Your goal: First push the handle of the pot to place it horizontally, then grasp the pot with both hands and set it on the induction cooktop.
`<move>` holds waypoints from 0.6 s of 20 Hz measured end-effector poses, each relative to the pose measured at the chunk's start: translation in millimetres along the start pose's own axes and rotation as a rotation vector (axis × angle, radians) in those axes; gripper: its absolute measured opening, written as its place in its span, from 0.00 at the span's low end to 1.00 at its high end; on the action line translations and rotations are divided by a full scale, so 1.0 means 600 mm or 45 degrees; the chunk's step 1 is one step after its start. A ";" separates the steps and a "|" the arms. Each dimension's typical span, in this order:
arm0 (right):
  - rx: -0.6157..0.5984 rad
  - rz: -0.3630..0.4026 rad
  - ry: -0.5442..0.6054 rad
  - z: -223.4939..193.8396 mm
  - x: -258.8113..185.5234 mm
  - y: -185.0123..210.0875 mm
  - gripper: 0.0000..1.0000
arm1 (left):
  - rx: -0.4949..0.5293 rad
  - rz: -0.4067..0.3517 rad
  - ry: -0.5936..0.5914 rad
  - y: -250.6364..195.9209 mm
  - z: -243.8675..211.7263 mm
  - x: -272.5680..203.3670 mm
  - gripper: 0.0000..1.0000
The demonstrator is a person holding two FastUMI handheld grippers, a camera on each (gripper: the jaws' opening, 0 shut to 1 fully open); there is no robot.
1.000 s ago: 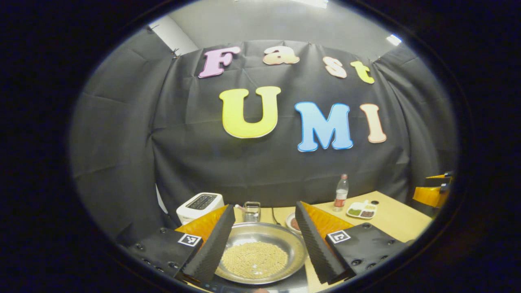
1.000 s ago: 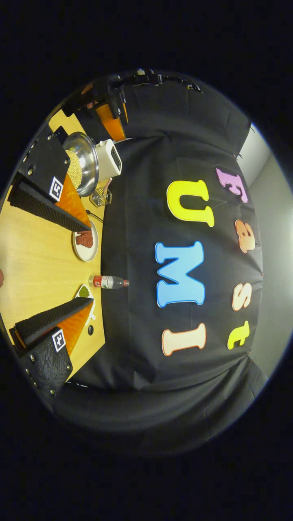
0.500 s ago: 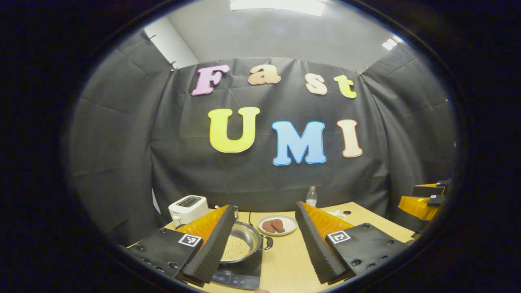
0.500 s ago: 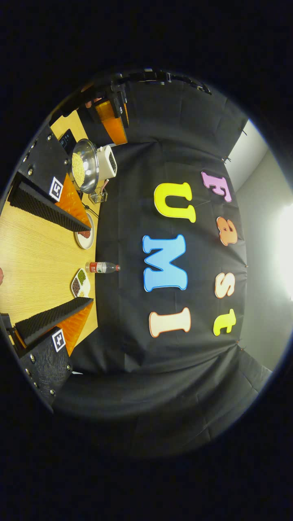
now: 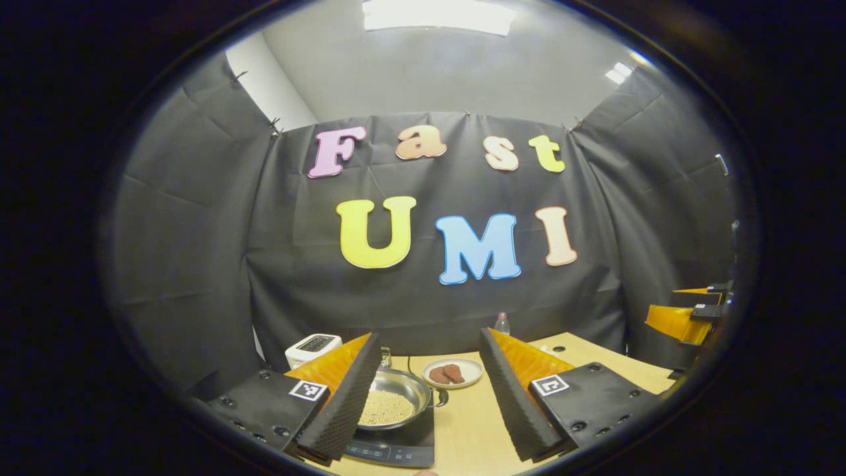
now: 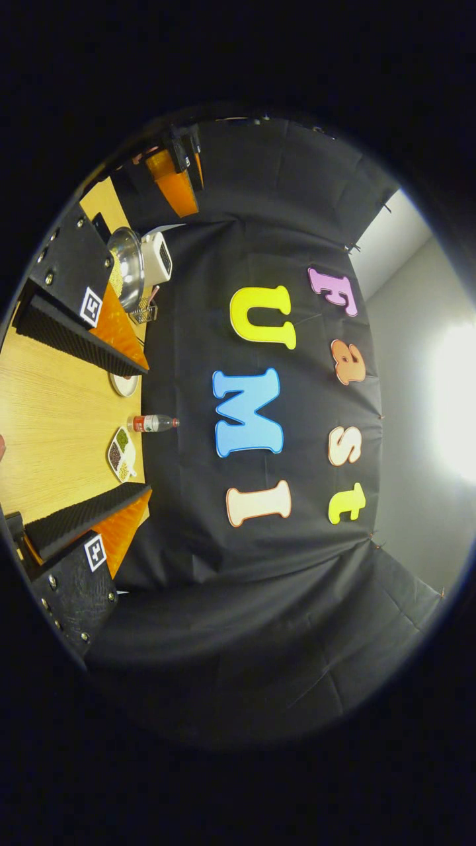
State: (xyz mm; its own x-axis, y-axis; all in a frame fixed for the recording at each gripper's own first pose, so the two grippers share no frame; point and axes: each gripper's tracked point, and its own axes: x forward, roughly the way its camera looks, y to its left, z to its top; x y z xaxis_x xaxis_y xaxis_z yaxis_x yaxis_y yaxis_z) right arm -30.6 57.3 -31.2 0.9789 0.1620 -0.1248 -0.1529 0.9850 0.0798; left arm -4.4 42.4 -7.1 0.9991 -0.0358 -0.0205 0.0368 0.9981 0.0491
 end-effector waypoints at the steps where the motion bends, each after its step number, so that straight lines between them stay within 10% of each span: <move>1: 0.004 -0.006 -0.007 0.003 -0.002 0.002 0.98 | 0.008 0.003 -0.009 0.006 0.005 0.002 0.97; 12: -0.020 -0.011 -0.035 0.020 0.002 0.038 0.98 | -0.001 -0.001 -0.023 0.046 0.011 0.007 0.96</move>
State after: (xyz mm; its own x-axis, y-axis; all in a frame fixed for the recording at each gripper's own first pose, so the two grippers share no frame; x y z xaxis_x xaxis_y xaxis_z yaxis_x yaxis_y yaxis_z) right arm -31.1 79.4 -17.5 0.9835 0.1520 -0.0984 -0.1462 0.9872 0.0632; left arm 0.9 69.7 0.8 0.9993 -0.0377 -0.0026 0.0378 0.9981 0.0486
